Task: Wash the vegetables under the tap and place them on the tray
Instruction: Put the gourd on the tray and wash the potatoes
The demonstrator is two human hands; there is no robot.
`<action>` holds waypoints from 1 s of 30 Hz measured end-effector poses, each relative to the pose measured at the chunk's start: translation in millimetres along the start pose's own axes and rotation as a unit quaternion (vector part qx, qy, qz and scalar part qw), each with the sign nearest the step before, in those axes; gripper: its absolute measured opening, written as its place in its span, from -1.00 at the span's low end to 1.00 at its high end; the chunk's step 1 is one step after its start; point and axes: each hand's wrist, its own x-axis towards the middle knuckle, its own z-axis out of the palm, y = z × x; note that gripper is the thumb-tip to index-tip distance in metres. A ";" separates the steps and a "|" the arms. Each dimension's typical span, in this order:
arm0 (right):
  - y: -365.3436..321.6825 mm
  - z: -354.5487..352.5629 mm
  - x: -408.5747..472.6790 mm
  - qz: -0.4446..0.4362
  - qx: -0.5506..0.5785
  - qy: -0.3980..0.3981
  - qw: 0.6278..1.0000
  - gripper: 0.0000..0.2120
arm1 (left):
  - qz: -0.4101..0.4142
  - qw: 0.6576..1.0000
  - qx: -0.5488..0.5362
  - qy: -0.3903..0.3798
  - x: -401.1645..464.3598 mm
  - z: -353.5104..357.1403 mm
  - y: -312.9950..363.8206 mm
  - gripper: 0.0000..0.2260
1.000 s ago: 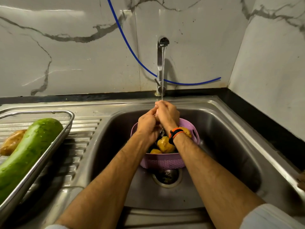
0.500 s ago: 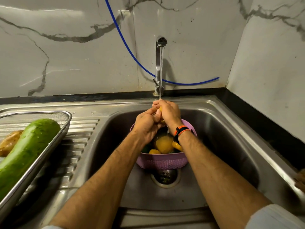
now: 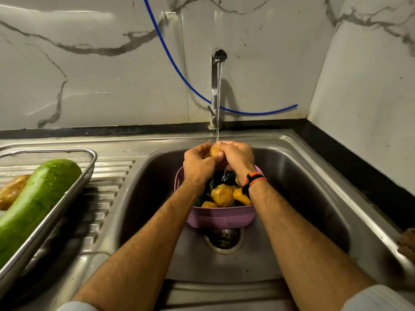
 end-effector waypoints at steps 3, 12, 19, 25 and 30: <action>-1.7 -0.9 1.4 0.023 0.052 0.020 0.998 -0.91 | -0.041 0.999 -0.026 -0.018 -0.1 -1.4 0.6 -0.84; 2.2 0.4 2.4 0.000 -0.007 0.001 1.000 -0.95 | -0.091 0.994 -0.043 0.032 4.6 -1.7 -3.7 -0.89; 1.6 4.3 0.3 0.001 -0.018 -0.009 1.000 -0.68 | -0.106 0.989 -0.087 0.061 5.4 -4.9 -2.0 -0.87; -1.0 7.0 0.8 0.007 0.024 -0.026 0.999 -0.80 | -0.137 0.983 -0.122 -0.007 -0.2 -0.5 2.4 -0.78; -3.8 12.2 -1.2 0.013 0.026 -0.039 0.999 -0.77 | -0.159 0.970 -0.179 -0.046 -7.7 2.4 10.4 -0.72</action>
